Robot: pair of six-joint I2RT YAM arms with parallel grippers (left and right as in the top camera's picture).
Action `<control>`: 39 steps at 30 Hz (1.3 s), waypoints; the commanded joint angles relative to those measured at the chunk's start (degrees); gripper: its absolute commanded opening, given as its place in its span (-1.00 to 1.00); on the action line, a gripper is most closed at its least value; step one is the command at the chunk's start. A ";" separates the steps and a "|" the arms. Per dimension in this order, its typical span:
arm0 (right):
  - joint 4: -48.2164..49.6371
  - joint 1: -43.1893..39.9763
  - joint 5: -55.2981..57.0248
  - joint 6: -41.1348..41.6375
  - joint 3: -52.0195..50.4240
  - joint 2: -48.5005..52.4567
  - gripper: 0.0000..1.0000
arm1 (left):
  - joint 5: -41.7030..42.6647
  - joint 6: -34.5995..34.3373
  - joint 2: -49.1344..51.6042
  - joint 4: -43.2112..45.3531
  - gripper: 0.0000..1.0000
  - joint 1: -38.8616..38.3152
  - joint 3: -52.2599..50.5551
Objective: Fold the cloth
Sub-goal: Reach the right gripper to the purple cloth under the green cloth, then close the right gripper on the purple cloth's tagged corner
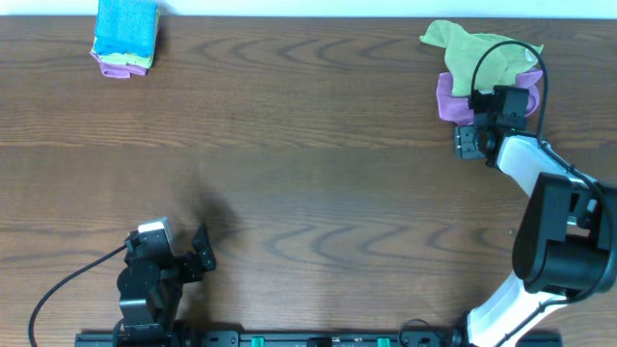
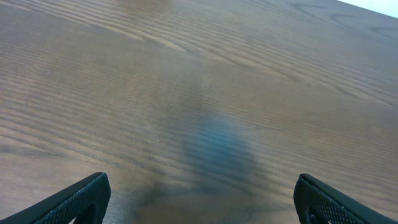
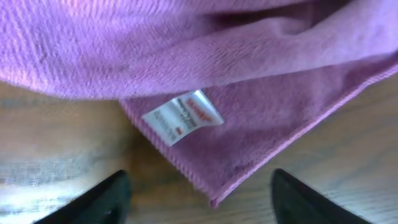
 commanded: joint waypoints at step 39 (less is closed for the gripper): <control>-15.23 0.70 -0.46 8.33 18.36 -6.84 -0.97 | -0.42 -0.02 -0.37 0.04 0.91 -0.24 -0.44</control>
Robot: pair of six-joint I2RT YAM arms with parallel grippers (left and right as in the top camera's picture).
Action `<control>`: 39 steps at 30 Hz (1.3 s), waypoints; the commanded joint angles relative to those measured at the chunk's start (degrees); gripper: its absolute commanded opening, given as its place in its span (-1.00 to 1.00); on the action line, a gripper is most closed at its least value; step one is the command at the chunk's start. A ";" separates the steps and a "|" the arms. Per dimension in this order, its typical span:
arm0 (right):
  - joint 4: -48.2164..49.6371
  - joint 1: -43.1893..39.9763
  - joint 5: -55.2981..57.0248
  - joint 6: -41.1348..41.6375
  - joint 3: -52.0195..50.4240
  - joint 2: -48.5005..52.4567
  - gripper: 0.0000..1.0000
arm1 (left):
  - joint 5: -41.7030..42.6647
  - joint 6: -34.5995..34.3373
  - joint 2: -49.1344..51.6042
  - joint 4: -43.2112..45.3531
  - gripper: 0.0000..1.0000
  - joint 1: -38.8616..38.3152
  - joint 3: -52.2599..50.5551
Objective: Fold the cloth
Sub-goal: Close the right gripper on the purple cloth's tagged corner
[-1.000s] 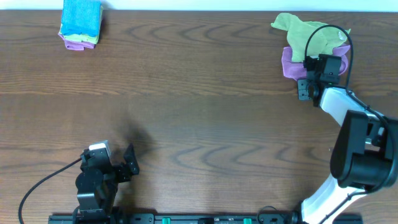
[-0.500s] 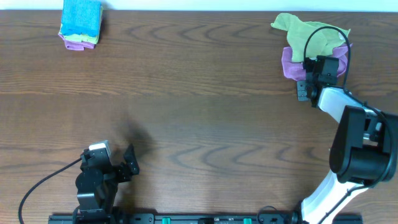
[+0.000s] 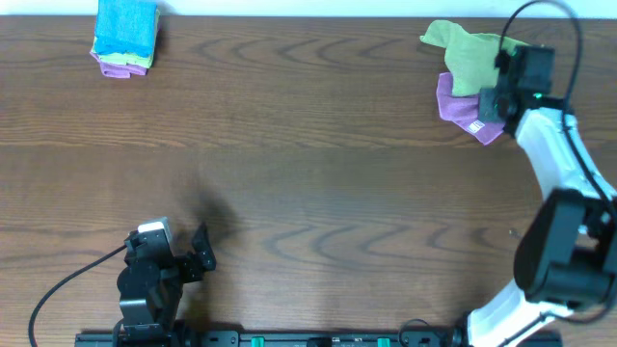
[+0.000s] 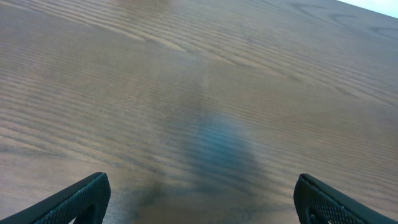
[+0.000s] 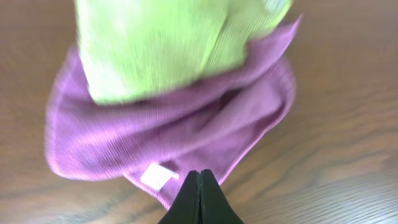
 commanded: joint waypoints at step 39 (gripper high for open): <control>-9.86 -2.71 -11.74 2.73 7.61 13.99 -0.97 | -0.42 -0.02 -0.37 0.04 0.91 -0.24 -0.44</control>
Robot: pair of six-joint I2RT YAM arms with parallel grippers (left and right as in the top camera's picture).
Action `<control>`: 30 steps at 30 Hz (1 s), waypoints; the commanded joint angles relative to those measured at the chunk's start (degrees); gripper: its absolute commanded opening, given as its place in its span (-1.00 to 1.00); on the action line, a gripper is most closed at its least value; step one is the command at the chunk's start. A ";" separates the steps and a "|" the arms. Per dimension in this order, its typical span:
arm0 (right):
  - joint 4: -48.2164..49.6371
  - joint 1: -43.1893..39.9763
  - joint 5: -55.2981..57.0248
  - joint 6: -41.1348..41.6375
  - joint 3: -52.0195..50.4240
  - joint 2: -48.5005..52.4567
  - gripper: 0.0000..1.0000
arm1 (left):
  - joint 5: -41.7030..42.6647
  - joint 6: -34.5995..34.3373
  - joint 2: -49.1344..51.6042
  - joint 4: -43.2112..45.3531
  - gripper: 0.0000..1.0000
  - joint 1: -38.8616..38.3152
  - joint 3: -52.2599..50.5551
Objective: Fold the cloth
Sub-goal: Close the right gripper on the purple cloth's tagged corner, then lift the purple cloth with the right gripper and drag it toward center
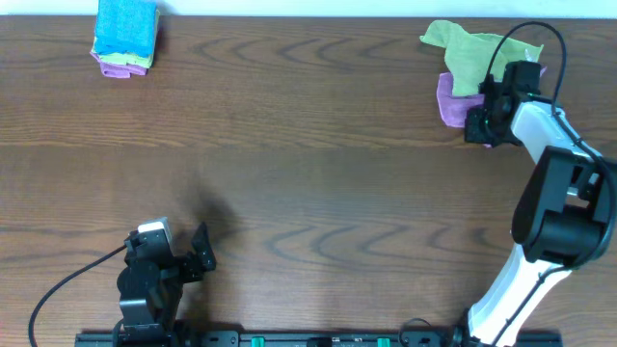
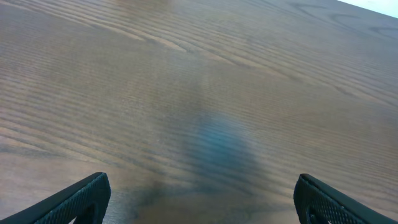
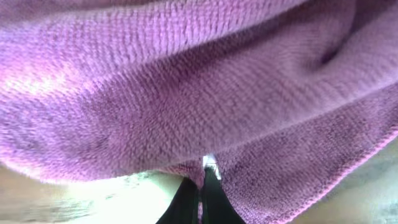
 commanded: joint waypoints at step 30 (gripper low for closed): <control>-17.75 37.20 -11.15 2.56 36.30 -13.73 -0.97 | -0.42 -0.02 -0.37 0.04 0.91 -0.24 -0.44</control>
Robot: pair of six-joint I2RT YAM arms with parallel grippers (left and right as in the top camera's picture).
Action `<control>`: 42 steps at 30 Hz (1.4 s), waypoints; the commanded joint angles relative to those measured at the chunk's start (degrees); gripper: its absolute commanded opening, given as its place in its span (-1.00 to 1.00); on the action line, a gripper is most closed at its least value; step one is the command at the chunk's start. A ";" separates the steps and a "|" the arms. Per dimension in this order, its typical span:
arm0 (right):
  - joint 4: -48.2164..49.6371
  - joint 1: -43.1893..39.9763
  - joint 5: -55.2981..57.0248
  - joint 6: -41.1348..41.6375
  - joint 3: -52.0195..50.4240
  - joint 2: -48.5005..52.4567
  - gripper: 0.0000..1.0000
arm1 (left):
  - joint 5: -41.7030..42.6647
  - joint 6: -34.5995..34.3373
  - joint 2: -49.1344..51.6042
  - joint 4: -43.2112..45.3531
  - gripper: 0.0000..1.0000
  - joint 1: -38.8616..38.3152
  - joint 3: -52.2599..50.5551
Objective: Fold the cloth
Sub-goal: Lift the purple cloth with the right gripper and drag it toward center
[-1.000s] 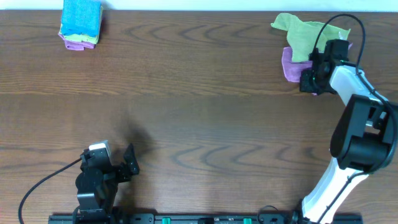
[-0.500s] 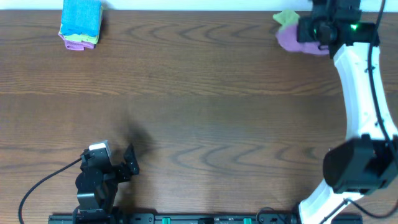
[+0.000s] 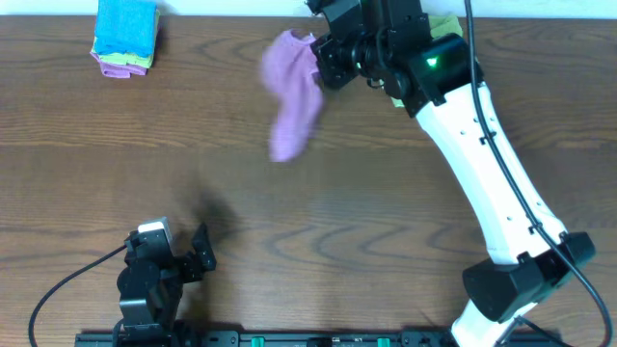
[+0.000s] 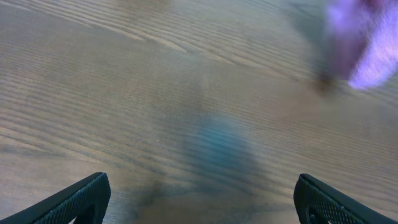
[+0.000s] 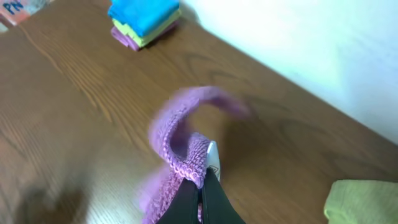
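Note:
A purple cloth (image 3: pixel 291 93) hangs crumpled in the air above the table's upper middle. My right gripper (image 3: pixel 326 60) is shut on its top edge; in the right wrist view the cloth (image 5: pixel 177 146) bunches above the closed fingertips (image 5: pixel 200 186). The left wrist view catches the cloth (image 4: pixel 364 43) blurred at the top right. My left gripper (image 3: pixel 183 258) rests open near the front left edge, its fingertips (image 4: pixel 81 199) wide apart over bare wood with nothing between them.
A green cloth (image 3: pixel 436 24) lies at the back right, mostly hidden behind the right arm; it also shows in the right wrist view (image 5: pixel 364 199). A stack of folded cloths (image 3: pixel 125 37), blue on top, sits at the back left corner.
My right gripper was down on the purple cloth at the back right, beside the green cloth. Now it holds the cloth up in the air, well to the left, over the upper middle.
The right gripper was open beside the purple cloth's tagged corner. It then stood shut above the purple and green pile, then shut down in the purple cloth. Now the purple cloth hangs from it, away from the green one. The left arm never moved.

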 commanded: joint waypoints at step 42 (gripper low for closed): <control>-14.29 -4.61 0.50 19.82 4.68 11.72 0.99 | -0.42 -0.02 -0.37 0.04 0.91 -0.24 -0.44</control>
